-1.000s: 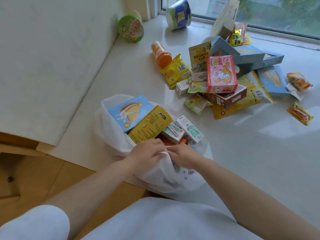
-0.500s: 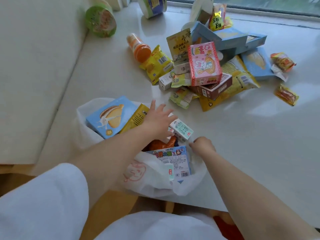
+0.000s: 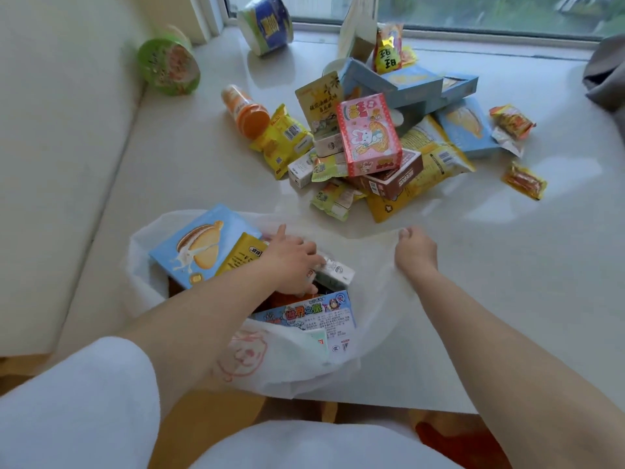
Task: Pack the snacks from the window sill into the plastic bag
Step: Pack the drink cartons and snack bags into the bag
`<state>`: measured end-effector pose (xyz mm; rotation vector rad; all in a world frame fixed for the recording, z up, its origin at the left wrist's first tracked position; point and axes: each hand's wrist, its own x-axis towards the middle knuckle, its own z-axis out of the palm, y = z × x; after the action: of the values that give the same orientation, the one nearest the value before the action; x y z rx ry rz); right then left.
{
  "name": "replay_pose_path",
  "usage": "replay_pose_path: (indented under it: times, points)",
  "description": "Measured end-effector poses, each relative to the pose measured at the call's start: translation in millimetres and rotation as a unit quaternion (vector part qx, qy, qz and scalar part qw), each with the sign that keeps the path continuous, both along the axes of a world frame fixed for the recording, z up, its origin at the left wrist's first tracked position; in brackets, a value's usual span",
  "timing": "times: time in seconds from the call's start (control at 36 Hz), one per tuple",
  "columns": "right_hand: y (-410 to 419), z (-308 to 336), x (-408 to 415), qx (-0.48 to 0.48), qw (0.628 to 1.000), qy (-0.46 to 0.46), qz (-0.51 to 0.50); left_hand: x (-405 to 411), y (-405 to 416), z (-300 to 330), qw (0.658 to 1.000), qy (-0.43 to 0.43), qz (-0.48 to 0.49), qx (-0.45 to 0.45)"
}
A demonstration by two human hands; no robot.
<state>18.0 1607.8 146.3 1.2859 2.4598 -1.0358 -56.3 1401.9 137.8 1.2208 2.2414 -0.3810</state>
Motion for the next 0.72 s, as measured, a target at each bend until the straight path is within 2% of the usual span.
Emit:
replay_pose_path:
  times: [0.17, 0.28, 0.33, 0.42, 0.47, 0.53, 0.61, 0.72]
  points:
    - [3.6, 59.6, -21.0, 0.003, 0.977, 0.212, -0.008, 16.5, -11.3, -1.5, 0.999, 0.035, -0.011, -0.032]
    - [-0.7, 71.6, -16.4, -0.031, 0.963, 0.263, -0.053, 23.4, -14.6, 5.4, 0.999, 0.028, 0.011, -0.034]
    - [-7.4, 66.8, -7.9, -0.066, 0.975, 0.210, -0.040, 27.4, -15.2, 14.1, 0.999, 0.008, 0.043, 0.017]
    - [-20.0, 49.9, 10.9, -0.108, 0.993, 0.007, 0.045, 41.7, -13.8, 30.3, 0.982, -0.064, 0.117, 0.132]
    - [-30.5, 38.2, 25.5, -0.107, 0.982, -0.116, 0.105, 56.8, -13.8, 37.8, 0.979, -0.120, 0.111, 0.126]
    - [-40.3, 25.6, 38.4, -0.076, 0.964, -0.195, 0.163, 73.5, -15.3, 37.8, 0.989, -0.117, 0.030, 0.081]
    - [-53.8, 5.7, 54.7, -0.035, 0.954, -0.245, 0.171, 94.0, -18.6, 26.5, 0.995, -0.059, -0.060, 0.056]
    - [-64.0, -8.5, 71.6, -0.025, 0.978, -0.208, 0.018, 105.2, -19.3, 21.3, 0.990, -0.065, -0.031, 0.125]
